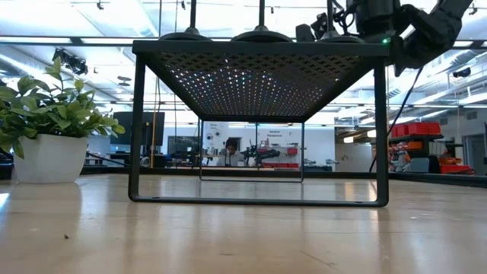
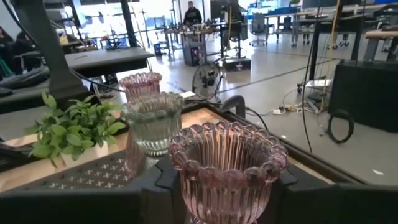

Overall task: Pick & Place candle stick holders
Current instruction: Put the pink glass candle holder on the shelf

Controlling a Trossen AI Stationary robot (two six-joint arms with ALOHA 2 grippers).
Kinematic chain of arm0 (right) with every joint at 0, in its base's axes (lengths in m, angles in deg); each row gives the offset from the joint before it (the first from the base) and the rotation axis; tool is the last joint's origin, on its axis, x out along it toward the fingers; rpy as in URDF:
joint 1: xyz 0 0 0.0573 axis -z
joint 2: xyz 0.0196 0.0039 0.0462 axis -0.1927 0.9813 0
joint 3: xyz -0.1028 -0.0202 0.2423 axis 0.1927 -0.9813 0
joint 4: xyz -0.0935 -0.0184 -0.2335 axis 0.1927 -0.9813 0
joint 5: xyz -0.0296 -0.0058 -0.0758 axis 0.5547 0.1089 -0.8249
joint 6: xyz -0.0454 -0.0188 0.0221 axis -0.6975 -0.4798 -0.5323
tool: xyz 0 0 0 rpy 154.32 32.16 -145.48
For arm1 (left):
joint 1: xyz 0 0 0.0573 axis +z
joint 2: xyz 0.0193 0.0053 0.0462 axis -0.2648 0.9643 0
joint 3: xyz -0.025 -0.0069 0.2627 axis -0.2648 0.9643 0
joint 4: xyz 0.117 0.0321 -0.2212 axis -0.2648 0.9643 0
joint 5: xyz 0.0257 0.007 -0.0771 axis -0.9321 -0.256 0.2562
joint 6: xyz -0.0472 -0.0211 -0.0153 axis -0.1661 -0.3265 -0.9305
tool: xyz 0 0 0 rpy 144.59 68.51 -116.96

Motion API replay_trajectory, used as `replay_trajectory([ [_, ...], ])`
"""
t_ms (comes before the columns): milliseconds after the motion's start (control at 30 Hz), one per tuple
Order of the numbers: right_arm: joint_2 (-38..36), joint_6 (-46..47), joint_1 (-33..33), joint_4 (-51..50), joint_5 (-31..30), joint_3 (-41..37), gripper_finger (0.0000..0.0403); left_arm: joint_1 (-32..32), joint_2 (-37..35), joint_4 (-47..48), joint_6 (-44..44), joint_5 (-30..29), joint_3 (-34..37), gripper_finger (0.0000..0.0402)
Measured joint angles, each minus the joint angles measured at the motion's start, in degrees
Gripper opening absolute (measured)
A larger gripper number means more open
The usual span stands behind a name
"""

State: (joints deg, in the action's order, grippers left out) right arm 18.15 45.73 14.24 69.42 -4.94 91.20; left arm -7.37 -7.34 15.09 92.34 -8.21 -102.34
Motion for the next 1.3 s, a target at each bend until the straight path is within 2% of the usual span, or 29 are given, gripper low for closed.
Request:
replay_trajectory([
  [300, 0.37, 1.29, 2.5, 0.39, 0.2, 0.07, 0.012, 0.0, 0.04, 0.99, -0.01, 0.04, 0.0, 0.0186],
  [533, 0.31, 2.27, 2.94, 0.2, 3.01, 0.11, 0.012, 0.0, 0.26, 1.33, 0.32, 0.04, 0.0, 0.0186],
  [700, 0.33, 3.83, 2.94, -0.72, 3.2, 0.11, 0.0167, 0.0, 0.28, 1.28, 0.33, 0.03, 0.0, 0.0186],
  [800, 0.33, 3.94, 2.94, -1.02, 3.17, 0.11, 0.018, 0.0, 0.28, 1.28, 0.32, 0.04, 0.0, 0.0186],
  [1300, 0.04, 2.97, 2.35, 0.73, 4.66, 0.07, 0.0139, 0.0, 0.28, 1.28, 0.3, 0.02, 0.0, 0.0186],
])
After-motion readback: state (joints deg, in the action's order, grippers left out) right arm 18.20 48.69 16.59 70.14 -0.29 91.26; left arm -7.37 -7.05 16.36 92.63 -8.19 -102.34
